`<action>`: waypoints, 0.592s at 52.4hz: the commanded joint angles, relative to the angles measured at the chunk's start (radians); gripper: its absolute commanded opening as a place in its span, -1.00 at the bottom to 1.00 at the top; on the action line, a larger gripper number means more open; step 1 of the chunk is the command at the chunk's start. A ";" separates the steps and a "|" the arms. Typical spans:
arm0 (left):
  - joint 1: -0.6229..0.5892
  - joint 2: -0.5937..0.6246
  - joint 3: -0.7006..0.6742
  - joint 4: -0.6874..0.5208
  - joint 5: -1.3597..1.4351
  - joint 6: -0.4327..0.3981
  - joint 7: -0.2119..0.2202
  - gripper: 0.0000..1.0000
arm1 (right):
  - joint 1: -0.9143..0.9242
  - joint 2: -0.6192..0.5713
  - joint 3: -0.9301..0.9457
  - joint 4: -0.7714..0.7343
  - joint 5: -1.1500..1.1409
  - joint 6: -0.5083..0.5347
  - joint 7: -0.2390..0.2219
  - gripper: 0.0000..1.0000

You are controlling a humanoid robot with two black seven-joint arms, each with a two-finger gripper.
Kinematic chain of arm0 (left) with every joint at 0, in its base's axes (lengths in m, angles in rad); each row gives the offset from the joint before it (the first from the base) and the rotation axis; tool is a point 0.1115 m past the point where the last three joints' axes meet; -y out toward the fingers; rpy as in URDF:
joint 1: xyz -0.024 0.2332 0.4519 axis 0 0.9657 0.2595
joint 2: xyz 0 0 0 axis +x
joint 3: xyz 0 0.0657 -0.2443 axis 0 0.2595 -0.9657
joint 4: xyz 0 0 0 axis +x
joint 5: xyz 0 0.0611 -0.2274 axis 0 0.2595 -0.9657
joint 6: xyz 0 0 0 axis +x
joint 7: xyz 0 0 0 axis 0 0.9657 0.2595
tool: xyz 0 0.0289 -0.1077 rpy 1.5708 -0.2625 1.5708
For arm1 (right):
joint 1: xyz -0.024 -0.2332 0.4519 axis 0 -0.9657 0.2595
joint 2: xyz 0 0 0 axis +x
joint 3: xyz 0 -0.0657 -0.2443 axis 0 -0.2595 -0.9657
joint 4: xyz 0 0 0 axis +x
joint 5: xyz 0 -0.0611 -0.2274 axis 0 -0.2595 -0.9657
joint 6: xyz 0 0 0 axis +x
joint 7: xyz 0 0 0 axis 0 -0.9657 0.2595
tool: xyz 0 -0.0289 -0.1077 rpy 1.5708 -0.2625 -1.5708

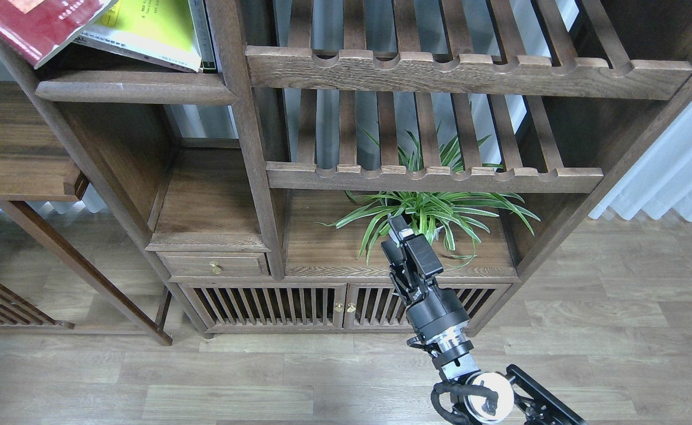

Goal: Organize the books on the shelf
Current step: 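Push the red book onto the top shelf with the left gripper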

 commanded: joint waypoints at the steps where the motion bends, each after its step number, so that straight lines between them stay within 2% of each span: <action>1: -0.003 -0.087 -0.064 -0.002 0.124 0.000 0.000 -1.00 | 0.000 0.000 0.000 0.001 0.001 0.000 -0.001 0.71; 7: -0.005 -0.223 -0.164 0.043 0.323 0.000 0.002 -1.00 | 0.000 0.000 0.000 0.001 0.000 0.000 -0.001 0.71; 16: -0.030 -0.321 -0.200 0.110 0.513 0.000 -0.006 -1.00 | -0.002 0.000 0.000 0.007 -0.002 0.000 -0.001 0.71; 21: -0.048 -0.389 -0.222 0.124 0.601 0.000 -0.044 -1.00 | 0.003 0.000 -0.014 0.011 -0.002 0.000 -0.001 0.71; 24: -0.079 -0.432 -0.213 0.155 0.652 0.055 -0.087 -1.00 | 0.014 0.000 -0.016 0.011 -0.002 0.000 -0.001 0.71; 31: -0.135 -0.453 -0.200 0.235 0.711 0.119 -0.099 -1.00 | 0.014 0.000 -0.026 0.014 0.000 0.000 0.000 0.71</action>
